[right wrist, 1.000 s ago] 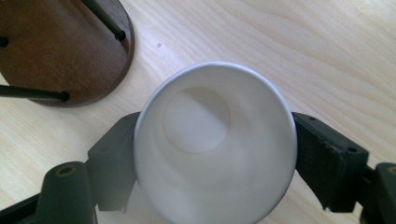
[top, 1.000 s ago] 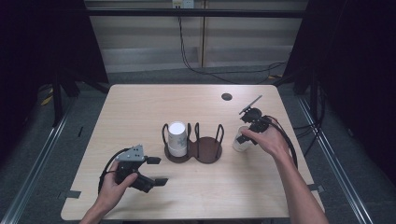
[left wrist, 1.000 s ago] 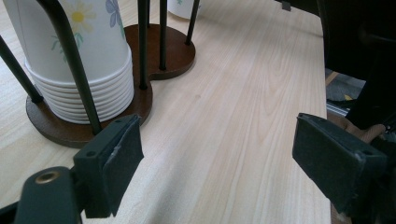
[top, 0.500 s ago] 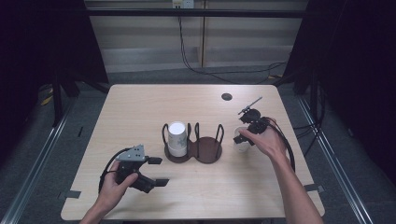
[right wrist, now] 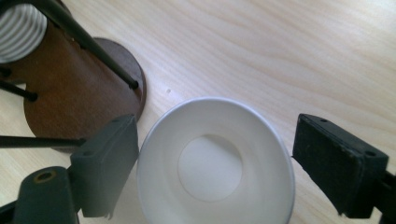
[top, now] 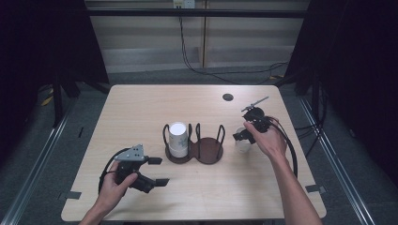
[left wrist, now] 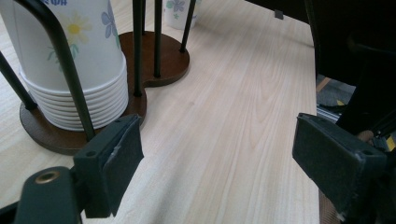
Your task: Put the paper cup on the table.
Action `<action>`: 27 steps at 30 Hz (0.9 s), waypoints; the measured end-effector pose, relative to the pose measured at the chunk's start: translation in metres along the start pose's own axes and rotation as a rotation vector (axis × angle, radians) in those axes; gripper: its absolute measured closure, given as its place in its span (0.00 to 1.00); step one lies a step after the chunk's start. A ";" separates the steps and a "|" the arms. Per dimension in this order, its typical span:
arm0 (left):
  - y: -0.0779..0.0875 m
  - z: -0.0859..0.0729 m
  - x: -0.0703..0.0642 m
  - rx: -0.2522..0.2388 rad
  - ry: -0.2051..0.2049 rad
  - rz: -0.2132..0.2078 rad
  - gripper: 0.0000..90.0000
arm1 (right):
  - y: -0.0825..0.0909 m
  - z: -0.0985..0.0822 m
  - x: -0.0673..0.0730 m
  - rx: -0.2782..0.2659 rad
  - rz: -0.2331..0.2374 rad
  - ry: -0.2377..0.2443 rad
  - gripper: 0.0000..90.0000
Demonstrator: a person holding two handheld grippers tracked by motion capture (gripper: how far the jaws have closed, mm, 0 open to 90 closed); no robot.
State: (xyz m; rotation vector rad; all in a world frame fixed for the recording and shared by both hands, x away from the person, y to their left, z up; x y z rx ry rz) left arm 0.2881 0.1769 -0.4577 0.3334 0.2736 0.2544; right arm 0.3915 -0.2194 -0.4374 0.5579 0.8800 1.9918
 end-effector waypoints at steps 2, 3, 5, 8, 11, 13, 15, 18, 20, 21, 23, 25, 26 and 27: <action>0.001 0.001 0.000 -0.011 0.003 0.002 0.18 | 0.003 0.000 -0.001 -0.024 -0.002 -0.005 0.16; 0.001 0.001 0.000 -0.015 0.002 0.005 0.18 | 0.004 0.000 -0.001 -0.026 -0.003 -0.011 0.16; 0.002 0.000 0.000 0.003 -0.001 0.009 0.18 | 0.007 0.000 -0.001 -0.061 -0.016 -0.023 0.16; 0.004 -0.002 0.000 0.017 -0.007 0.009 0.18 | 0.010 0.001 -0.001 -0.126 -0.001 -0.051 0.16; 0.008 -0.004 0.002 -0.005 0.002 0.019 0.18 | 0.012 0.001 0.000 -0.160 0.006 -0.068 0.16; 0.009 -0.005 0.004 -0.007 0.004 0.029 0.18 | 0.013 0.000 0.001 -0.180 0.010 -0.085 0.16; 0.010 -0.005 0.004 -0.014 0.009 0.031 0.18 | 0.014 -0.001 0.002 -0.202 0.027 -0.098 0.16; 0.011 -0.006 0.003 -0.014 0.008 0.040 0.18 | 0.015 -0.008 0.004 -0.230 0.023 -0.099 0.16; 0.010 -0.006 0.003 -0.010 0.007 0.040 0.18 | 0.017 -0.012 0.004 -0.246 0.019 -0.110 0.16; 0.010 -0.007 0.003 -0.008 0.009 0.042 0.18 | 0.018 -0.014 0.005 -0.256 0.021 -0.110 0.16; 0.009 -0.008 0.003 -0.003 0.010 0.045 0.18 | 0.021 -0.018 0.006 -0.279 0.026 -0.113 0.16; 0.009 -0.008 0.004 -0.002 0.014 0.047 0.18 | 0.025 -0.021 0.007 -0.293 0.012 -0.110 0.16; 0.009 -0.008 0.004 0.000 0.015 0.049 0.18 | 0.029 -0.023 0.008 -0.310 0.006 -0.112 0.16; 0.009 -0.008 0.004 0.000 0.020 0.053 0.18 | 0.029 -0.023 0.008 -0.310 0.006 -0.112 0.16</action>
Point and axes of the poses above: each handheld gripper's, and its own axes: y roughly backward along the jaws, z roughly out of its top, x roughly to its left, the point moved 2 cm from there along -y, roughly forward along the jaws, and after that the axes turned 10 degrees about -x, right-handed, at the moved point
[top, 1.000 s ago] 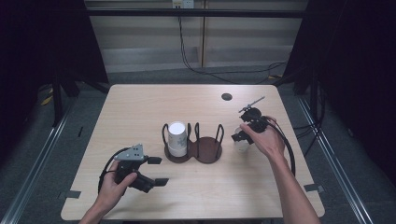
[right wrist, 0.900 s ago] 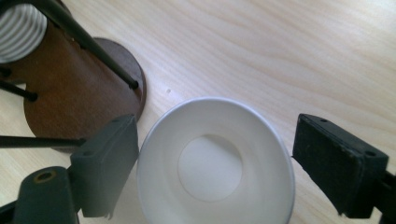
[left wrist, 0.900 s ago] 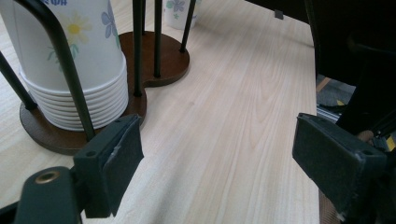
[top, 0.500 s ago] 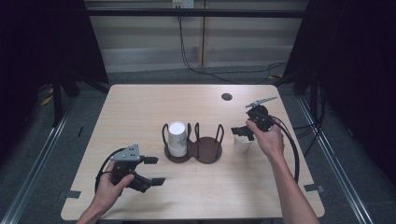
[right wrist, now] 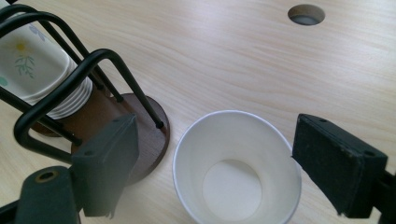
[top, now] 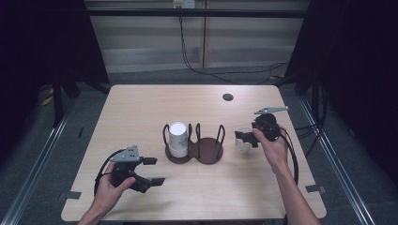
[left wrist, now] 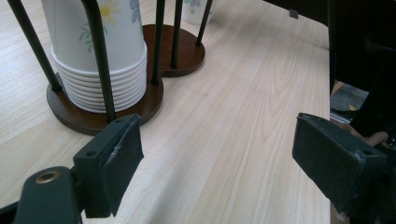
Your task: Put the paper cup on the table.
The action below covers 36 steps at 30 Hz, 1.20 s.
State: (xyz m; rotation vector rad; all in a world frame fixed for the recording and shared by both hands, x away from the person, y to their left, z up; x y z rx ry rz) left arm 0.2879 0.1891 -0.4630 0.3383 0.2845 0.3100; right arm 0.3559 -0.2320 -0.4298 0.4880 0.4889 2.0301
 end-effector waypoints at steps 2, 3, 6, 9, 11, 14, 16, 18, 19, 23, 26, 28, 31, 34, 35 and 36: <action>0.001 0.000 0.001 0.002 -0.004 0.006 0.18 | 0.005 -0.001 0.001 -0.025 -0.008 -0.004 0.16; 0.001 -0.001 0.001 0.002 -0.004 0.008 0.18 | 0.008 -0.002 0.001 -0.034 -0.006 -0.004 0.16; 0.002 -0.001 0.001 0.007 -0.006 0.018 0.18 | 0.016 -0.005 0.003 -0.060 -0.013 -0.001 0.16; 0.002 -0.002 0.001 0.007 -0.006 0.024 0.18 | 0.026 -0.009 0.007 -0.073 -0.013 0.008 0.16; 0.002 -0.002 0.001 0.007 -0.007 0.030 0.18 | 0.031 -0.009 0.009 -0.073 -0.004 0.018 0.16; 0.002 -0.003 0.001 0.007 -0.007 0.031 0.18 | 0.036 -0.010 0.012 -0.081 0.005 0.018 0.16; 0.003 -0.003 0.001 0.005 -0.003 0.032 0.18 | 0.041 -0.014 0.016 -0.095 0.013 0.020 0.16; 0.005 -0.003 0.002 0.004 -0.005 0.037 0.18 | 0.044 -0.019 0.019 -0.101 0.016 0.021 0.16; 0.006 -0.003 0.003 0.001 0.000 0.038 0.18 | 0.045 -0.022 0.020 -0.105 0.019 0.020 0.16; 0.009 -0.003 0.004 -0.009 0.006 0.047 0.18 | 0.050 -0.032 0.023 -0.123 0.023 0.007 0.15; 0.011 -0.003 0.004 -0.012 0.012 0.050 0.18 | 0.053 -0.041 0.028 -0.136 0.025 -0.004 0.15; 0.012 -0.004 0.005 -0.013 0.015 0.054 0.18 | 0.054 -0.046 0.031 -0.144 0.038 -0.014 0.15; 0.013 -0.004 0.005 -0.020 0.022 0.061 0.18 | 0.056 -0.054 0.039 -0.145 0.049 -0.008 0.15; 0.015 -0.004 0.004 -0.026 0.020 0.064 0.18 | 0.057 -0.065 0.053 -0.145 0.076 -0.001 0.15; 0.015 -0.004 0.004 -0.029 0.021 0.065 0.18 | 0.057 -0.065 0.053 -0.145 0.076 -0.001 0.15; 0.016 -0.004 0.005 -0.028 0.018 0.068 0.18 | 0.058 -0.067 0.054 -0.143 0.081 0.004 0.15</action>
Point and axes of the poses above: each handheld gripper's, and its own axes: y roughly backward along the jaws, z roughly out of its top, x roughly to its left, the point moved 2 cm from there along -y, roughly forward along the jaws, and after that the axes turned 10 degrees about -x, right-handed, at the moved point
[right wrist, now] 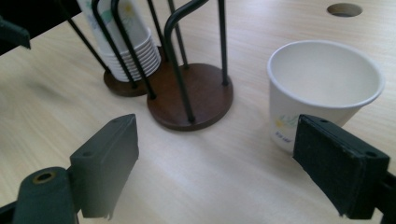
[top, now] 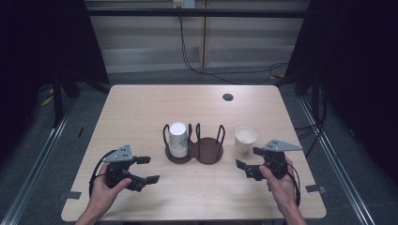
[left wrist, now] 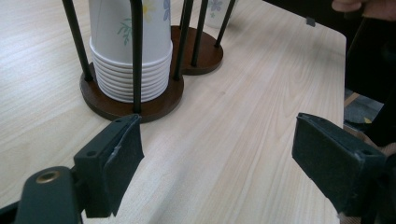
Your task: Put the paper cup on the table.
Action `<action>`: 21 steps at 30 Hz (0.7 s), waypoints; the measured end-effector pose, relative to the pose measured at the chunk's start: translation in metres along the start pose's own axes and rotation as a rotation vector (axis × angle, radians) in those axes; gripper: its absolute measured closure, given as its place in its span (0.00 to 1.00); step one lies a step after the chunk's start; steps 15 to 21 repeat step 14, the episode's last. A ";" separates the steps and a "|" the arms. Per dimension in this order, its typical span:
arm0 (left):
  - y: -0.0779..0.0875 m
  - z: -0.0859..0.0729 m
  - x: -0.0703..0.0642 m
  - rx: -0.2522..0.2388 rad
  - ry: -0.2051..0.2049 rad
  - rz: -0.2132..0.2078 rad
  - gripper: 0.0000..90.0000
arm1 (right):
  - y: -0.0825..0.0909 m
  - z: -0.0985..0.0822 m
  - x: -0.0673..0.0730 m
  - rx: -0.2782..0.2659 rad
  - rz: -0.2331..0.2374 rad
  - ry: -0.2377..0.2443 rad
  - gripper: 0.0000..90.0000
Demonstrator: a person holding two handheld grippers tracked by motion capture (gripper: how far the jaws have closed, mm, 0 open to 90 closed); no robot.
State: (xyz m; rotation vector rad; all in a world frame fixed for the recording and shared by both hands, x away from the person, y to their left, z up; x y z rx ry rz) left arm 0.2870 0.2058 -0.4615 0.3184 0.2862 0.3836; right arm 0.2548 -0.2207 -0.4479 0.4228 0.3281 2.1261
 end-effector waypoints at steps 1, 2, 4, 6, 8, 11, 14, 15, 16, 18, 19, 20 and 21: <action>0.000 0.000 0.000 -0.001 0.001 0.001 0.18 | 0.000 -0.003 0.003 0.006 0.003 0.009 0.15; 0.001 0.000 0.000 -0.002 0.000 0.004 0.18 | 0.001 -0.004 0.004 0.013 0.001 0.013 0.15; 0.002 -0.001 0.001 0.000 -0.003 0.007 0.18 | 0.002 -0.008 0.007 0.018 0.006 0.018 0.15; 0.002 -0.001 0.001 -0.006 0.005 0.014 0.18 | 0.003 -0.014 0.008 0.013 0.008 0.005 0.15; 0.002 -0.002 0.002 -0.003 -0.002 0.018 0.18 | 0.001 -0.022 0.008 0.011 0.008 0.000 0.15; 0.001 -0.004 0.001 0.007 0.009 0.015 0.18 | -0.003 -0.030 0.007 0.032 0.020 -0.004 0.15; 0.000 -0.006 0.000 0.018 0.003 0.010 0.18 | -0.004 -0.032 0.003 0.016 0.020 0.000 0.15; 0.000 -0.006 0.000 0.018 0.003 0.010 0.18 | -0.004 -0.032 0.003 0.016 0.020 0.000 0.15; 0.000 -0.006 0.000 0.018 0.003 0.010 0.18 | -0.004 -0.032 0.003 0.016 0.020 0.000 0.15; 0.000 -0.006 0.000 0.018 0.003 0.010 0.18 | -0.004 -0.032 0.003 0.016 0.020 0.000 0.15; 0.000 -0.006 0.000 0.018 0.003 0.010 0.18 | -0.004 -0.032 0.003 0.016 0.020 0.000 0.15; 0.000 -0.006 0.000 0.018 0.003 0.010 0.18 | -0.004 -0.032 0.003 0.016 0.020 0.000 0.15; 0.000 -0.006 0.000 0.018 0.003 0.010 0.18 | -0.004 -0.032 0.003 0.016 0.020 0.000 0.15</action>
Point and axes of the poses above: each handheld gripper's, and its own axes: y roughly backward along the jaws, z roughly out of its top, x roughly to its left, the point moved 2 cm from there along -y, roughly forward along the jaws, and after that the axes turned 10 degrees about -x, right-handed, at the moved point
